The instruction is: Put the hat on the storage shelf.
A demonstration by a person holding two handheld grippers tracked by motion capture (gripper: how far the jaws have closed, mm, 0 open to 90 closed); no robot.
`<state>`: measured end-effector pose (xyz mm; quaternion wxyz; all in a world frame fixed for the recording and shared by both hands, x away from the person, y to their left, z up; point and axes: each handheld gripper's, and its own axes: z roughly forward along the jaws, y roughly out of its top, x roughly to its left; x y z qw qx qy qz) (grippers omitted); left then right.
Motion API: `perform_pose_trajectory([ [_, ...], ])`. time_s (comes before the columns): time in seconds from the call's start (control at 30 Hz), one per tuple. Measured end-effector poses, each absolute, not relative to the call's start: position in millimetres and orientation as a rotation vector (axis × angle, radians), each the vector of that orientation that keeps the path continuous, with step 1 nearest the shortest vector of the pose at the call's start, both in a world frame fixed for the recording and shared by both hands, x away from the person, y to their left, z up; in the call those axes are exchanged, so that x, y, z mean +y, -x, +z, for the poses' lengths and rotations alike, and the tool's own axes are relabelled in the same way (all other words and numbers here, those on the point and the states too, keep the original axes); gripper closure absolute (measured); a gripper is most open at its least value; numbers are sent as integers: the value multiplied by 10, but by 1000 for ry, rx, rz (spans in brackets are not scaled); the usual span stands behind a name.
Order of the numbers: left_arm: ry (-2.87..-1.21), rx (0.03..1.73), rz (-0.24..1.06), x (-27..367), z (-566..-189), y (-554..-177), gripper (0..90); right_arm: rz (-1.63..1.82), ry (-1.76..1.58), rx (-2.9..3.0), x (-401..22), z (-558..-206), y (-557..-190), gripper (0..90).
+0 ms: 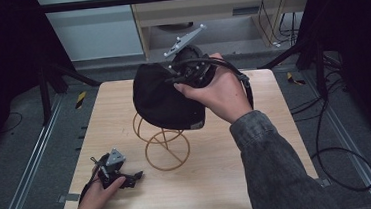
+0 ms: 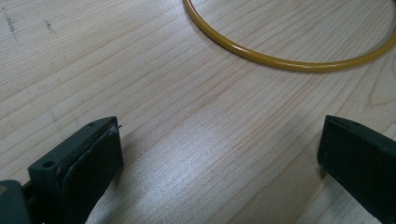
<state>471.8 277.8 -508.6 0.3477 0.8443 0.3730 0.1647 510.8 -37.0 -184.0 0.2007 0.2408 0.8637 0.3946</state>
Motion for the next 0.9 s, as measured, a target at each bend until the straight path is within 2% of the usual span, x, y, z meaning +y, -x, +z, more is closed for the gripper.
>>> perform_pose_trajectory([
  [0.9,-2190,968,426,2779,-5086,-4718,0,1086,-622,2516,27,-1997,-5250,768],
])
